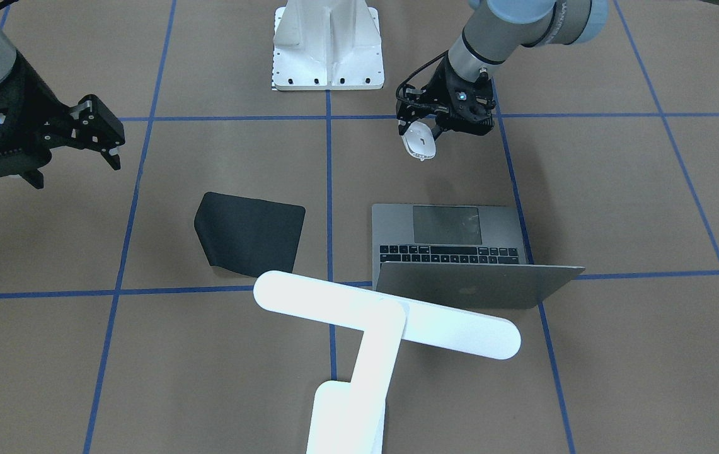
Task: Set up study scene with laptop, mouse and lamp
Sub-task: 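Carry the white mouse onto the mouse pad and release it with the left gripper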
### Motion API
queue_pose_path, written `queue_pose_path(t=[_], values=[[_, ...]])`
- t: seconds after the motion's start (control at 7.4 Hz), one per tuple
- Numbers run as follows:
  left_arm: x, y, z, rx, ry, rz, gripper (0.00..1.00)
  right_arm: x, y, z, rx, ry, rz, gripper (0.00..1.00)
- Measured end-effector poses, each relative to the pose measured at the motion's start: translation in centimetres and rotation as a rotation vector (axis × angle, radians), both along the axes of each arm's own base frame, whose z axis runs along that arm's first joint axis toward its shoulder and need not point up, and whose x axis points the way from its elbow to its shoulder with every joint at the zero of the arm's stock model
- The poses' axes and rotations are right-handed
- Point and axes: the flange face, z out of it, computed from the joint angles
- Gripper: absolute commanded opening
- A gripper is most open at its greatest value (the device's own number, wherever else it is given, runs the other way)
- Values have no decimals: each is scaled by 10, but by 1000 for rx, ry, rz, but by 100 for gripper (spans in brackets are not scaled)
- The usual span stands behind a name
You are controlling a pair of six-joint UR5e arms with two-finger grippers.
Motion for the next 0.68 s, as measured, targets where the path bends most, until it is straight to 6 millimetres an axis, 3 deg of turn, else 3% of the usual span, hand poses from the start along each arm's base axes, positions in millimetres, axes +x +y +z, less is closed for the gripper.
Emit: queue_pose_path(t=[0.27,0.68], values=[[30,-24,-28,-7,4,-30,47,12,-17,32,19,13,-17,100],[86,-58,-75,-41,6,-64,47,36,-38,53,12,7,-30,100]])
